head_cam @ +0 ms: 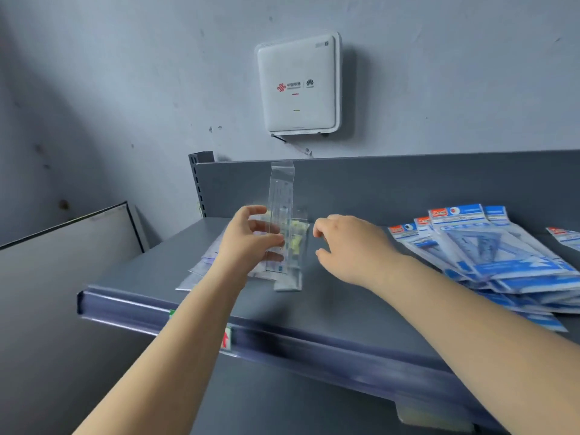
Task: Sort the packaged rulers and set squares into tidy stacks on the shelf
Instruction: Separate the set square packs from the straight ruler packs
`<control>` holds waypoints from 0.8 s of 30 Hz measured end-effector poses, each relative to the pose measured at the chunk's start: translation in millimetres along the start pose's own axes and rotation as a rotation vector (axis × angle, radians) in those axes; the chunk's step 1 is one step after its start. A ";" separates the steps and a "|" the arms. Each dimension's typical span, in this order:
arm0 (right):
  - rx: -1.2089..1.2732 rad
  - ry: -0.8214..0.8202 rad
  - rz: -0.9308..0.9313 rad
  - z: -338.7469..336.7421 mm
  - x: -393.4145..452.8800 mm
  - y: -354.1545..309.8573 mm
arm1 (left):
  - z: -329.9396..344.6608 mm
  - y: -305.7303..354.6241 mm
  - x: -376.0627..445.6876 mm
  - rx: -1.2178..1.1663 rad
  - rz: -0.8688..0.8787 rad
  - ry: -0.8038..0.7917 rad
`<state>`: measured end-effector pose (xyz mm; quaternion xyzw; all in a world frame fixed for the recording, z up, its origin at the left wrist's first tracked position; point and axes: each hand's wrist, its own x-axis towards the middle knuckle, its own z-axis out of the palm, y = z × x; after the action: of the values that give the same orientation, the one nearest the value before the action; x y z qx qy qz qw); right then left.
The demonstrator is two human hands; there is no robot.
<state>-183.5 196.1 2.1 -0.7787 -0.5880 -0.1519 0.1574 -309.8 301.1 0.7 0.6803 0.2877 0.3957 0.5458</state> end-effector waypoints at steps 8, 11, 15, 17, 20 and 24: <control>-0.187 0.004 0.051 28.7 53.4 -55.5 | -69.4 -19.4 60.0 0.194 0.047 -0.040; -0.219 0.000 0.072 35.9 62.8 -65.9 | -80.0 -26.6 75.7 0.416 0.111 -0.045; -0.302 -0.018 0.085 34.8 63.4 -67.3 | -81.8 -31.8 83.3 0.705 0.239 -0.068; -0.331 -0.023 0.101 29.4 59.8 -65.1 | -76.6 -29.6 81.9 0.788 0.292 -0.097; -0.394 -0.002 0.109 19.6 51.6 -56.8 | -61.9 -22.5 75.9 0.937 0.397 -0.124; -0.492 0.009 0.139 3.4 27.6 -37.3 | -23.3 -9.6 55.1 1.182 0.560 -0.127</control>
<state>-212.1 231.2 13.2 -0.8313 -0.4779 -0.2828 -0.0242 -300.5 360.8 5.9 0.9367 0.2358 0.2573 -0.0275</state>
